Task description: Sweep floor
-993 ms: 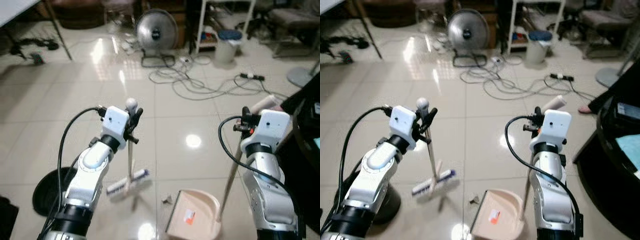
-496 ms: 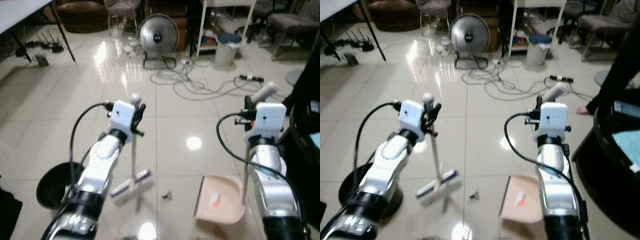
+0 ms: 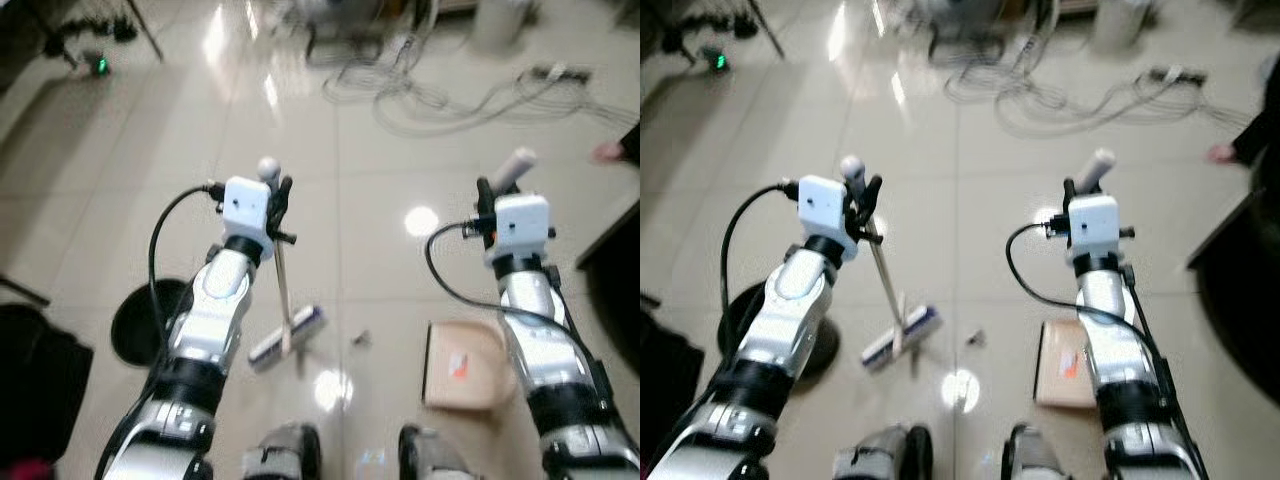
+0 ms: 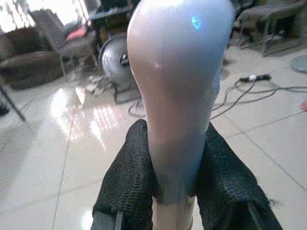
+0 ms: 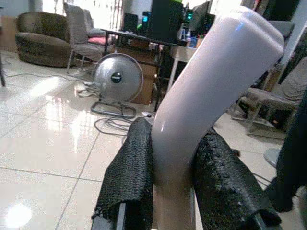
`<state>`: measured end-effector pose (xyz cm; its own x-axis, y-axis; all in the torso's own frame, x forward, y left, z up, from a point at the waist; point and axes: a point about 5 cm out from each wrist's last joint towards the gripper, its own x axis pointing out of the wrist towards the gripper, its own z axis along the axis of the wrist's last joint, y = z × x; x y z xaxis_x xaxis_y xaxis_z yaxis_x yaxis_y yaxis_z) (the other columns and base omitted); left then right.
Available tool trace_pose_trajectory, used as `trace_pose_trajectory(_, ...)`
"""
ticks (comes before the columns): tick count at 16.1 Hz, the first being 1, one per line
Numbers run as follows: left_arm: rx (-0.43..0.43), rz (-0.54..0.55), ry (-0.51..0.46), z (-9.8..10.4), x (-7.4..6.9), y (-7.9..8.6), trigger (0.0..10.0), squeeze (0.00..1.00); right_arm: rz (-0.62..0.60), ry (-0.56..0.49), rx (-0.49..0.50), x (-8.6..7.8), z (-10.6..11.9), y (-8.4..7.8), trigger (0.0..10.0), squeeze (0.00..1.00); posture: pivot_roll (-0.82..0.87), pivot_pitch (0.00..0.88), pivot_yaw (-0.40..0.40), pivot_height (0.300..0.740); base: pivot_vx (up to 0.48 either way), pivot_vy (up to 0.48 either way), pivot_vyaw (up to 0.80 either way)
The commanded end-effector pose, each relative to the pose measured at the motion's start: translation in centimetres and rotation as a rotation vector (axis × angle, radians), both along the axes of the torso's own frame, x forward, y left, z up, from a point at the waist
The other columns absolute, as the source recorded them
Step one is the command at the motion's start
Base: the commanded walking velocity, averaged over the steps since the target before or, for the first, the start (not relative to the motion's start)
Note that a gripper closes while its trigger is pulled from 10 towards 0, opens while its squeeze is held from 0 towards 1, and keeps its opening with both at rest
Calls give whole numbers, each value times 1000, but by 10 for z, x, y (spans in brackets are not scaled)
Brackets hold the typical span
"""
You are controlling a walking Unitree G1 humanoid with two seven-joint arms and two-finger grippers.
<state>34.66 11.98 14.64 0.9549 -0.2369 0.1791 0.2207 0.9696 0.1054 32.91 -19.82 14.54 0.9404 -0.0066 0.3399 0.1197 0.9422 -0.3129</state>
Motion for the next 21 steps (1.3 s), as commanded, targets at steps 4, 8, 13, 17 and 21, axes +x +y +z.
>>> trace_pose_trajectory(4, -37, 40, -15, -1, 9, -4, 10000, 0, 88, -94, 41, 7, 5, 27, 10000, 0, 187, 373, 195, 740, 0, 0, 0)
trace_pose_trajectory(8, -36, 56, 15, -6, 18, -17, 10000, 0, 224, -40, 91, -2, -16, 76, 10000, 0, 160, 392, 209, 740, 0, 0, 0)
trace_pose_trajectory(13, -176, 0, -47, 15, 23, -44, 10000, 0, 296, -26, 116, -11, -25, 102, 10000, 0, 151, 368, 180, 740, 0, 0, 0)
trace_pose_trajectory(17, -306, -158, -151, 45, 11, -51, 10000, 0, 268, 1, 126, -2, -25, 95, 10000, 0, 143, 286, 128, 740, 0, 0, 0)
trace_pose_trajectory(21, -239, -158, -233, 58, 3, -14, 10000, 0, 246, -2, 146, 5, -18, 84, 10000, 0, 112, 199, 59, 740, 0, 0, 0)
